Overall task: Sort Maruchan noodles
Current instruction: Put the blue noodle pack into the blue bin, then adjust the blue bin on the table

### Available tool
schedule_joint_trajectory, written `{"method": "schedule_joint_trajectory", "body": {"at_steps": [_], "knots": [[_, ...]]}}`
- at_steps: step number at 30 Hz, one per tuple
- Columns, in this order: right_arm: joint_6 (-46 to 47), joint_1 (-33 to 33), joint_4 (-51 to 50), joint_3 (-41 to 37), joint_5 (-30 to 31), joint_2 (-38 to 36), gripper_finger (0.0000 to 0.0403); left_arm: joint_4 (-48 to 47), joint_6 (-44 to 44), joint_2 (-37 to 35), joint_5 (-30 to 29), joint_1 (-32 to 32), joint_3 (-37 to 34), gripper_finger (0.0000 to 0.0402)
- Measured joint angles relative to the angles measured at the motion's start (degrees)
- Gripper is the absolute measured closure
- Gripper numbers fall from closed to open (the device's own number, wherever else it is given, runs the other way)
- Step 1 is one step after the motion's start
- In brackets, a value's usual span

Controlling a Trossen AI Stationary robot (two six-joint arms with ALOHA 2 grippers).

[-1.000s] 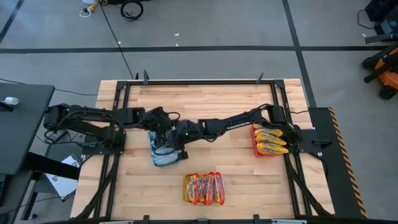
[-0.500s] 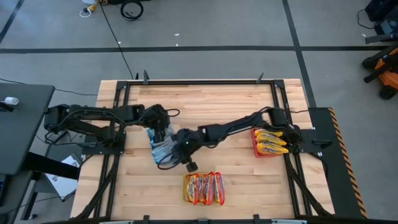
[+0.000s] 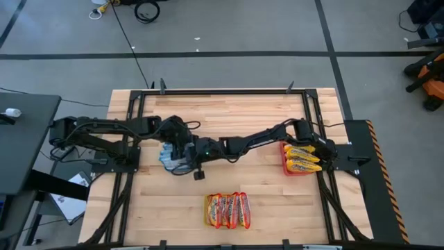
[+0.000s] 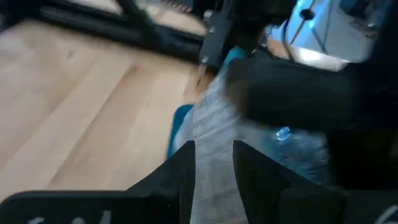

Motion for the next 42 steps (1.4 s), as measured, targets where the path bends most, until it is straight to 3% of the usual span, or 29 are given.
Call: {"method": "schedule_joint_trajectory", "body": {"at_steps": [8, 15, 19, 23, 29, 35, 40, 42], "knots": [[0.08, 0.55, -2.73, 0.04, -1.47, -1.83, 0.0289, -7.34, 4.25, 0.07, -1.34, 0.06, 4.86, 0.039], [-0.12, 1.44, -20.22, 0.11, -1.29, -9.5, 0.0289, -18.14, 4.16, 0.04, -2.53, 0.06, 13.75, 0.0362], [0.03, 0.28, -28.17, -0.21, 3.7, -9.7, 0.0289, -22.08, 2.62, 0.03, -2.63, -0.26, 17.66, 0.033], [0.14, -1.82, -24.88, -3.18, 5.91, -6.51, 0.0289, -25.47, 1.37, -0.9, -1.98, -1.48, 20.4, 0.0311], [0.93, -3.53, -8.26, -3.37, 3.44, 2.04, 0.0289, -30.37, 1.27, -6.96, -1.91, -3.69, 23.4, 0.0308], [1.48, -3.06, 4.86, 9.58, -4.38, 14.91, 0.0289, -26.6, 0.76, -15.38, -2.76, -3.96, 23.47, 0.0308], [1.59, -2.73, -0.04, 22.2, -4.35, 22.46, 0.0289, -26.62, -3.49, -17.05, -3.52, -3.77, 22.99, 0.0308], [1.66, -2.73, -5.8, 23.26, -3.95, 21.92, 0.0289, -26.68, -4.3, -17.16, -3.51, -3.77, 21.59, 0.0308]]}}
